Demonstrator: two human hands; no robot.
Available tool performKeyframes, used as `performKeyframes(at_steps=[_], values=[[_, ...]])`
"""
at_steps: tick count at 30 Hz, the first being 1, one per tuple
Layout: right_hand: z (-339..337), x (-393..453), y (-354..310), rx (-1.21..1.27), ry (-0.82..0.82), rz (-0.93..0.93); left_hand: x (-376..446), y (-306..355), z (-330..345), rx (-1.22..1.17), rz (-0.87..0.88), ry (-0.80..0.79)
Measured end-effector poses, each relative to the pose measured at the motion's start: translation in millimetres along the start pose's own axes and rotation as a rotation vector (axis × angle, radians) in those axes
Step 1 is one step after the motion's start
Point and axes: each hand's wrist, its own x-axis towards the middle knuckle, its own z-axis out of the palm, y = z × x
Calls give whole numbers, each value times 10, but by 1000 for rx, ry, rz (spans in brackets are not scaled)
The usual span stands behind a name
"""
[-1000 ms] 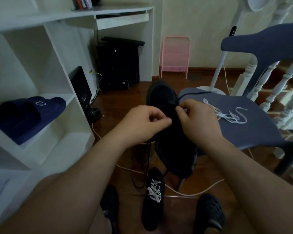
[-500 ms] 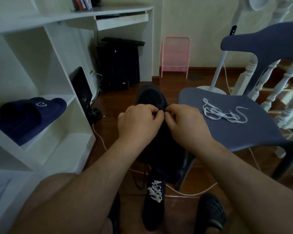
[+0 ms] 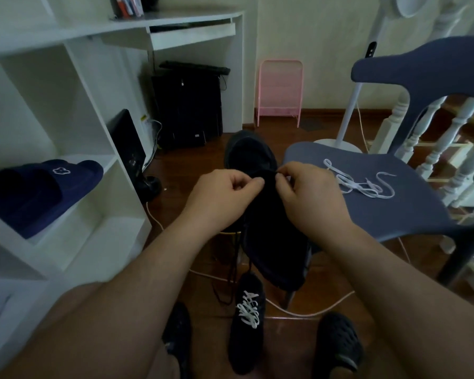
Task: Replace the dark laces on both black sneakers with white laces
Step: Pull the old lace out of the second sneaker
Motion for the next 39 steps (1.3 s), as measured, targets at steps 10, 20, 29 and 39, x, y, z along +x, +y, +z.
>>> performKeyframes(at_steps=[10, 20, 29, 39], values=[[8, 65, 56, 24, 21, 68, -38, 102, -83, -95, 170, -202], [-90, 60, 194, 39, 35, 127, -95, -52, -373, -28, 32, -568], [-35, 39, 55, 44, 36, 56, 83, -229, -102, 87, 39, 74], [-12, 12, 116, -1, 19, 8, 104, -259, -59, 196, 23, 20]])
